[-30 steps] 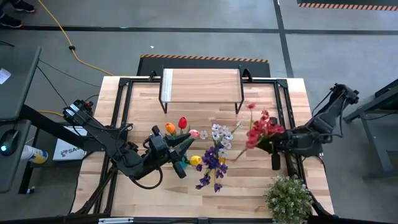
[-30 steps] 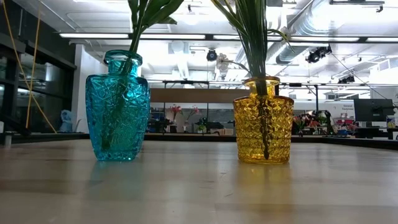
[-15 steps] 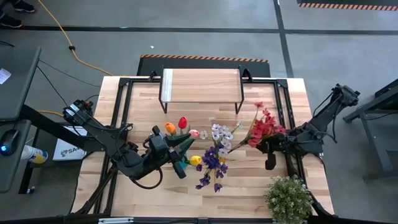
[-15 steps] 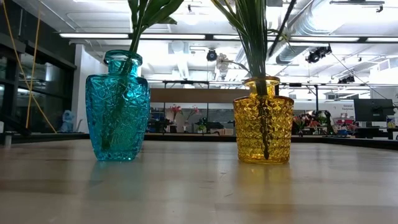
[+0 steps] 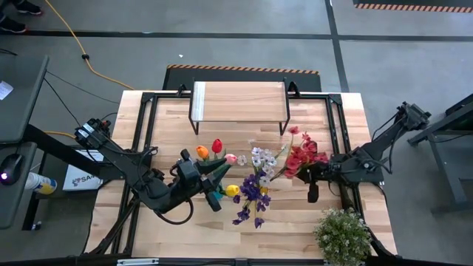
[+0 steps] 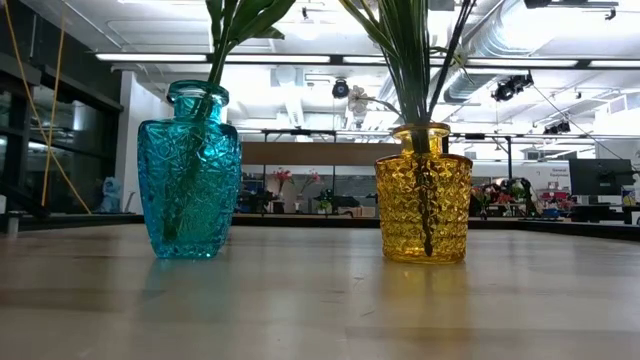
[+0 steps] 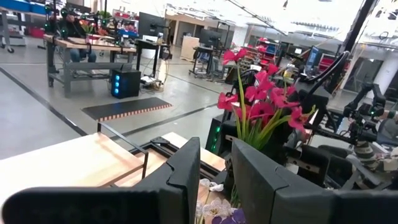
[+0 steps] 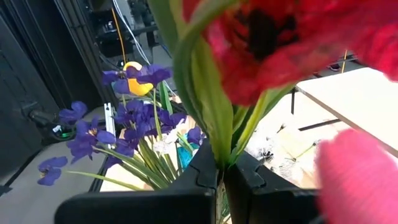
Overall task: Pick and place flowers into a vace then onto a shelf
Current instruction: Put the red flowers into the yellow vase
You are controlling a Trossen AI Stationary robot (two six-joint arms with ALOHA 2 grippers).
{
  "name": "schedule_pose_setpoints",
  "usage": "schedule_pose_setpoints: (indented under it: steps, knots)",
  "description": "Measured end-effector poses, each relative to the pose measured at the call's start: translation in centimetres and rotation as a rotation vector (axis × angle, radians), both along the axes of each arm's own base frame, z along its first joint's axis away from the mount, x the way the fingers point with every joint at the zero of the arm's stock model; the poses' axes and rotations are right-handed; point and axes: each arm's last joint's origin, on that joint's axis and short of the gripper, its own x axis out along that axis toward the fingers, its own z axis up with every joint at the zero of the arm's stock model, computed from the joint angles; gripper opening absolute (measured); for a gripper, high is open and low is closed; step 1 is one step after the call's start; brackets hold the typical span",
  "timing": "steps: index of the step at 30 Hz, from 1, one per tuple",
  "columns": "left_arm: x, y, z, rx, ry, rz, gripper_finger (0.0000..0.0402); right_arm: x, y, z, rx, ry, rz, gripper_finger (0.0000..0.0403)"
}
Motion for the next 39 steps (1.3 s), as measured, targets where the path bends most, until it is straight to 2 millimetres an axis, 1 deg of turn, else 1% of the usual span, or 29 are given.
schedule_pose_setpoints:
  steps: [14, 23, 30, 36, 39]
  knots:
    - [0.0, 0.0, -0.5, 0.046, 0.058, 0.001, 0.0129, 1.4, 0.7, -1.6, -0.044, 0.07, -0.01, 0.0001]
    - [0.0, 0.0, -0.8, 0.073, 0.091, 0.002, 0.0129, 2.0, 1.2, -2.8, -0.038, 0.128, -0.02, 0.0]
    - [-0.1, 0.0, -1.0, 0.092, 0.116, 0.003, 0.0129, 2.3, 1.5, -3.4, -0.038, 0.152, -0.025, 0.0004]
    - [-1.5, 0.3, -0.6, 0.066, 0.123, -0.007, 0.0129, 2.7, 1.7, -3.9, -0.037, 0.175, -0.023, 0.0006]
    - [-2.6, 0.2, -0.5, 0.051, 0.13, -0.021, 0.0129, 2.8, 1.8, -4.2, -0.028, 0.183, -0.028, 0.0006]
